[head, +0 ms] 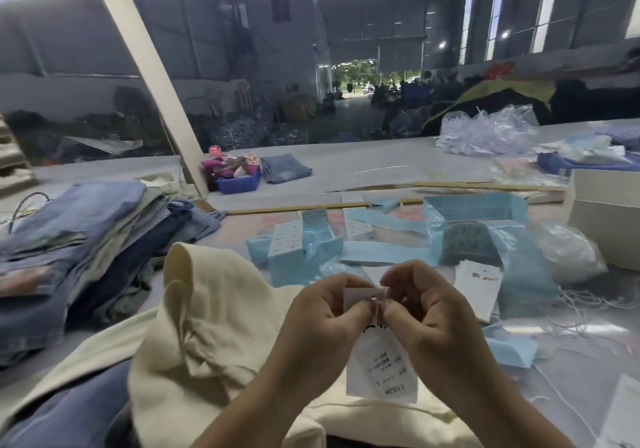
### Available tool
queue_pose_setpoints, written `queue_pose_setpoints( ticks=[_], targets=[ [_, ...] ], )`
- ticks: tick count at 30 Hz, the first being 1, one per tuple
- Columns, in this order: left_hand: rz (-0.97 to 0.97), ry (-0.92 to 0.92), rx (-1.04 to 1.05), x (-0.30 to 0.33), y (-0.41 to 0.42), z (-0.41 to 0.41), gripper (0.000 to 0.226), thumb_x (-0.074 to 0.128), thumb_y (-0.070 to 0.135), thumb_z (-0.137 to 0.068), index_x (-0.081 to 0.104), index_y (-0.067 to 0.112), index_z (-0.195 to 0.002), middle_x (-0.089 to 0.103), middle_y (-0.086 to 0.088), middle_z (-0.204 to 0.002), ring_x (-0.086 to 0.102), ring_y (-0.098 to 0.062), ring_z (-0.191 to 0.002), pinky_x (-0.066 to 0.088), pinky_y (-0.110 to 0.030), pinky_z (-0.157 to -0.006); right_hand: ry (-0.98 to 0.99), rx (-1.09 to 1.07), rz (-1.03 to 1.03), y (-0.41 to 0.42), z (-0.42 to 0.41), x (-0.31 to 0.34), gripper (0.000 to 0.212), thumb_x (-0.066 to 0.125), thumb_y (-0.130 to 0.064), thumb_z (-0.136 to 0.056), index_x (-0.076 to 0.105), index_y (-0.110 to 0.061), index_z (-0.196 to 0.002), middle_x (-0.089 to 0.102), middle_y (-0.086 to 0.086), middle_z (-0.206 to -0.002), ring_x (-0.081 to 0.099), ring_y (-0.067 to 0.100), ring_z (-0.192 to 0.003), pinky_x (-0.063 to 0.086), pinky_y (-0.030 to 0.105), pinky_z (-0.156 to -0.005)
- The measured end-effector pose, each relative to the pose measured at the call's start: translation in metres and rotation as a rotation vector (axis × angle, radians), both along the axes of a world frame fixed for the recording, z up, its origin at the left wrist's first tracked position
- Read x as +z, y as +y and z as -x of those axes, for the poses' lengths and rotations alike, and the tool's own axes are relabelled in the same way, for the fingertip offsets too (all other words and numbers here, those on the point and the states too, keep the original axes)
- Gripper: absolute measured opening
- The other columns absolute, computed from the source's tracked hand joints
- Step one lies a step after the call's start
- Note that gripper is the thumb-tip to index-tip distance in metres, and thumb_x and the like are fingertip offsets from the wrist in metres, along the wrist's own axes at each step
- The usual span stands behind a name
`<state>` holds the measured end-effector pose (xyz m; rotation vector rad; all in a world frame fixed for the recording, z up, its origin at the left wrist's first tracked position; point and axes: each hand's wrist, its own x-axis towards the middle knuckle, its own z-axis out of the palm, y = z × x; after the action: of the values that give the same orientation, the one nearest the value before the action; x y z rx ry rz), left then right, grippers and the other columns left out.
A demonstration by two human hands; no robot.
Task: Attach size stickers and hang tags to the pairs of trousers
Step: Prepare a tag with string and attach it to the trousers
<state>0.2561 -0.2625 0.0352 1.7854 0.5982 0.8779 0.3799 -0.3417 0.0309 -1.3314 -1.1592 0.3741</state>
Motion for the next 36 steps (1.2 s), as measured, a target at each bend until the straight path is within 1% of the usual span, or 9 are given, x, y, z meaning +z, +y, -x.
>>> queue_pose_setpoints(
  ticks=[4,8,14,20,24,26,30,33,36],
  targets=[
    [0.006,-0.037,-0.01,-0.002,-0.004,0.01,0.017,0.061,0.02,-0.081,0.075,0.025,-0.088,0.075,-0.003,-0.083,0.071,-0.016,-0.076,0.055,-0.027,-0.066,-0.129,-0.04,-0.01,0.002,0.008,0.0,0.03,0.063,-0.007,-0.084,0.055,-0.036,-0.089,0.064,-0.007,-0.072,0.056,0.019,-0.055,0.05,0.035,-0.053],
    [0.054,-0.058,-0.048,-0.003,-0.007,0.015,0.02,0.06,0.021,-0.078,0.075,0.022,-0.091,0.074,-0.003,-0.08,0.067,-0.014,-0.069,0.05,-0.027,-0.055,-0.332,-0.144,-0.068,0.003,0.011,-0.001,0.025,0.064,-0.008,-0.084,0.054,-0.03,-0.09,0.062,-0.012,-0.075,0.055,0.012,-0.056,0.044,0.023,-0.05],
    [0.445,-0.23,-0.237,0.001,-0.003,0.022,0.04,0.043,0.026,-0.077,0.076,0.007,-0.091,0.067,-0.016,-0.081,0.06,-0.021,-0.067,0.051,-0.032,-0.056,-0.618,-0.232,-0.113,0.0,0.007,0.002,0.016,0.06,-0.03,-0.081,0.055,-0.026,-0.095,0.045,-0.022,-0.056,0.051,-0.003,-0.053,0.034,0.007,-0.044],
    [0.401,-0.156,-0.187,-0.002,-0.007,0.022,0.031,0.052,0.028,-0.079,0.074,0.01,-0.092,0.068,-0.015,-0.086,0.064,-0.022,-0.08,0.052,-0.033,-0.057,-0.637,-0.198,-0.14,0.0,0.008,-0.005,0.015,0.055,-0.033,-0.085,0.055,-0.027,-0.098,0.047,-0.023,-0.063,0.044,-0.008,-0.049,0.033,0.004,-0.048],
    [0.344,-0.129,-0.153,-0.002,-0.01,0.027,0.053,0.072,0.043,-0.071,0.067,0.006,-0.109,0.067,-0.022,-0.101,0.065,-0.024,-0.09,0.054,-0.032,-0.058,-0.625,-0.177,-0.17,0.001,0.008,-0.004,0.02,0.05,-0.037,-0.086,0.053,-0.03,-0.105,0.056,-0.021,-0.07,0.043,-0.012,-0.049,0.034,0.004,-0.051],
    [0.277,-0.103,-0.098,-0.003,-0.013,0.026,0.047,0.077,0.043,-0.07,0.07,0.014,-0.106,0.07,-0.018,-0.101,0.068,-0.023,-0.09,0.054,-0.031,-0.059,-0.616,-0.165,-0.179,0.001,0.008,-0.004,0.021,0.057,-0.034,-0.085,0.054,-0.03,-0.105,0.056,-0.025,-0.074,0.046,-0.012,-0.052,0.033,0.002,-0.051],
    [0.235,-0.1,-0.042,-0.005,-0.015,0.024,0.021,0.063,0.031,-0.081,0.074,0.021,-0.095,0.074,-0.01,-0.091,0.071,-0.021,-0.084,0.055,-0.032,-0.058,-0.529,-0.136,-0.183,0.002,0.01,-0.007,0.016,0.061,-0.035,-0.082,0.058,-0.031,-0.097,0.058,-0.026,-0.072,0.051,-0.005,-0.052,0.033,0.003,-0.05],
    [0.219,-0.099,-0.027,-0.006,-0.017,0.023,0.03,0.05,0.022,-0.078,0.076,0.021,-0.093,0.074,-0.006,-0.086,0.068,-0.016,-0.078,0.053,-0.033,-0.057,-0.504,-0.12,-0.166,0.004,0.012,-0.008,0.015,0.056,-0.037,-0.08,0.06,-0.029,-0.092,0.056,-0.025,-0.068,0.051,-0.003,-0.051,0.032,0.003,-0.049],
    [0.148,-0.077,-0.011,-0.007,-0.018,0.024,0.035,0.045,0.02,-0.075,0.076,0.024,-0.092,0.074,-0.003,-0.086,0.065,-0.013,-0.077,0.049,-0.033,-0.056,-0.489,-0.11,-0.145,0.004,0.012,-0.009,0.023,0.061,-0.022,-0.077,0.062,-0.028,-0.099,0.056,-0.021,-0.066,0.054,-0.003,-0.054,0.035,0.002,-0.049]
  ],
)
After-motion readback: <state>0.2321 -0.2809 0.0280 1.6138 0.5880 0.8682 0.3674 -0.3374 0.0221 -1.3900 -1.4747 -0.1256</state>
